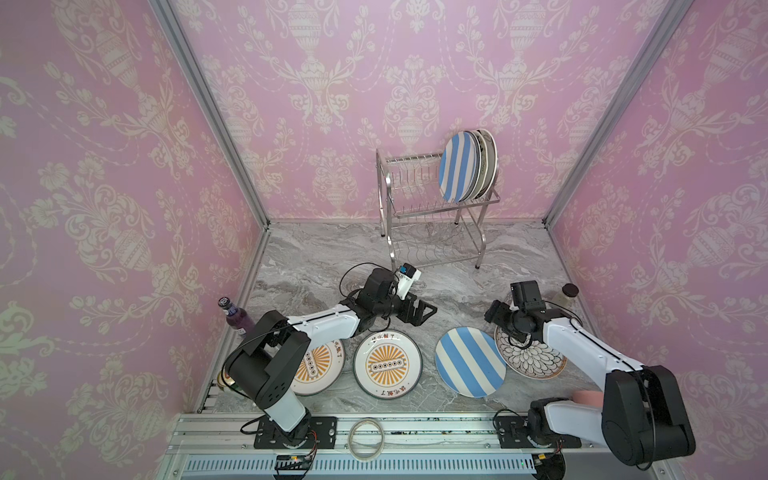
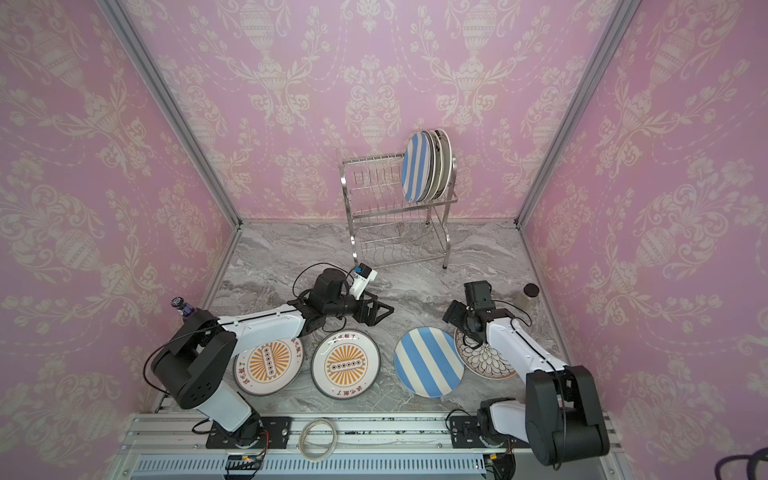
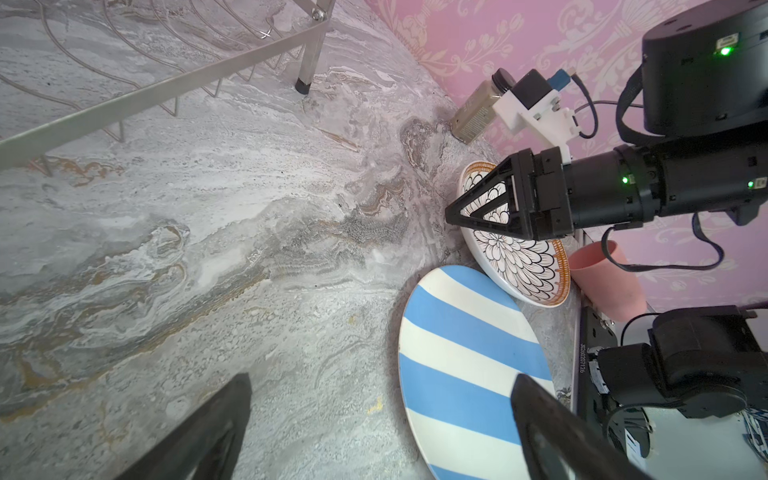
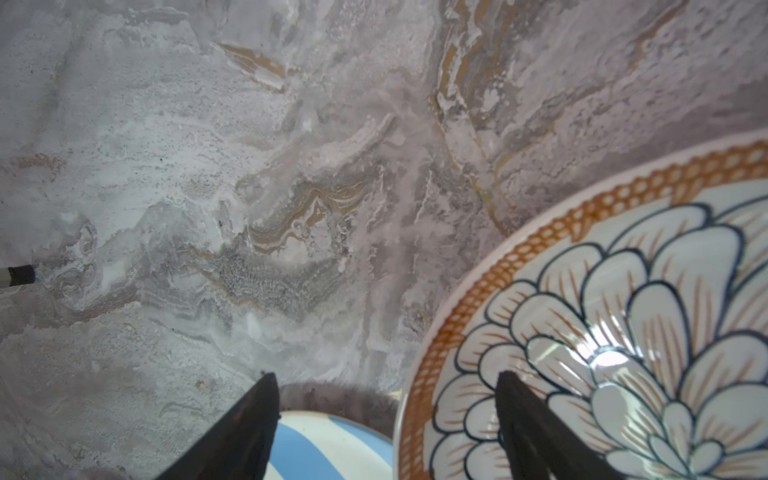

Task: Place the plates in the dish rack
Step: 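Move the right gripper onto the flower-pattern plate rim while left gripper reaches toward it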

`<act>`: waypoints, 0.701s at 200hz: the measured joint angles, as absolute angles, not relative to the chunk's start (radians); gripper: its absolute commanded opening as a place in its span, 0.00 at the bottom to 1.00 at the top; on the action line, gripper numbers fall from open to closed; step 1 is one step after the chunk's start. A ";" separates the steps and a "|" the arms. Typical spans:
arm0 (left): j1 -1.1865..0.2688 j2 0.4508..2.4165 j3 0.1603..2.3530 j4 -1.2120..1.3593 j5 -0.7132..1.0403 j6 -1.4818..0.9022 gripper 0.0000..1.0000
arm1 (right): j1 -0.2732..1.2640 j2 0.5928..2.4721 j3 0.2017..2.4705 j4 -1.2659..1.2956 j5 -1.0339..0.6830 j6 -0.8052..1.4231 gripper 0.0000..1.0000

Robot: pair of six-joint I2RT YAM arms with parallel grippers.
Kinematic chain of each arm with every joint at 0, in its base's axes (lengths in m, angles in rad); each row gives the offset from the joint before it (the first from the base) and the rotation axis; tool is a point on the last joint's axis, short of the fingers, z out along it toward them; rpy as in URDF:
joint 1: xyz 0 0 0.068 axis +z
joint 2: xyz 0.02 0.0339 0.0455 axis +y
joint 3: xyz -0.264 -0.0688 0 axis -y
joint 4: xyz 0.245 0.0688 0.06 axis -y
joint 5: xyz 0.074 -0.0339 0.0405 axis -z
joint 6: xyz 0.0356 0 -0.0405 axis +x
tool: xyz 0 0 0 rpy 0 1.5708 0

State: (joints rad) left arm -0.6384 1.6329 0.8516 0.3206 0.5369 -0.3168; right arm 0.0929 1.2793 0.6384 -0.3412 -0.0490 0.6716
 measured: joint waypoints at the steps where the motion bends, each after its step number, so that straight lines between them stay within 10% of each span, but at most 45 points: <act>1: -0.638 1.633 0.852 0.321 0.537 -0.317 0.99 | 0.093 1.280 0.639 -0.341 -0.049 0.671 0.82; 140: -0.646 1.670 0.852 0.289 0.512 -0.311 0.99 | 0.133 1.472 0.782 -0.315 -0.075 0.654 0.79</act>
